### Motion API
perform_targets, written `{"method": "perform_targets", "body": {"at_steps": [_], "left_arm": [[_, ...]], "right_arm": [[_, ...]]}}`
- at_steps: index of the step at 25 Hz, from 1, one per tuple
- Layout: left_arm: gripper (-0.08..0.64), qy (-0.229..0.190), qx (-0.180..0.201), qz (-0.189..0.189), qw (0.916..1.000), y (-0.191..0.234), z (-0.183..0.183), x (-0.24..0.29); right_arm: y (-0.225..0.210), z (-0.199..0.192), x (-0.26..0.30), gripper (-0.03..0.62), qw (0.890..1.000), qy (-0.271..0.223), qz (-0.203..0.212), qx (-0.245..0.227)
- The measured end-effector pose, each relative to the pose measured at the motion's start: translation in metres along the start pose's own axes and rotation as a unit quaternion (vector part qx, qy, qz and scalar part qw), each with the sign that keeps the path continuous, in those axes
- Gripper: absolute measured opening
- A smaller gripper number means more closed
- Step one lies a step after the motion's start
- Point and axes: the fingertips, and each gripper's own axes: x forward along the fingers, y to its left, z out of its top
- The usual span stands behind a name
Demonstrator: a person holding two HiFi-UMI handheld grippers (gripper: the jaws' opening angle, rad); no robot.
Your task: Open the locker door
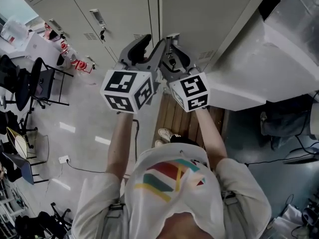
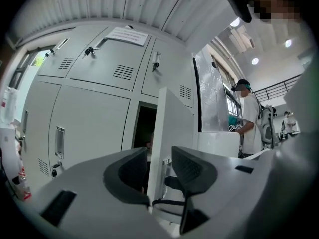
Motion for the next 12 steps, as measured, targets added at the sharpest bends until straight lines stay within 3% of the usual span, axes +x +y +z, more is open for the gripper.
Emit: {"method": "perform_targets", "body": {"at_steps": [12], "left_arm": [[0.15,0.044,-0.016,-0.032,0.9984,0.003,-0.009,0.017]], "right_arm": [[0.004,0.0,-0.011,0.239,1.0,0.0,0.017,0.002]]}}
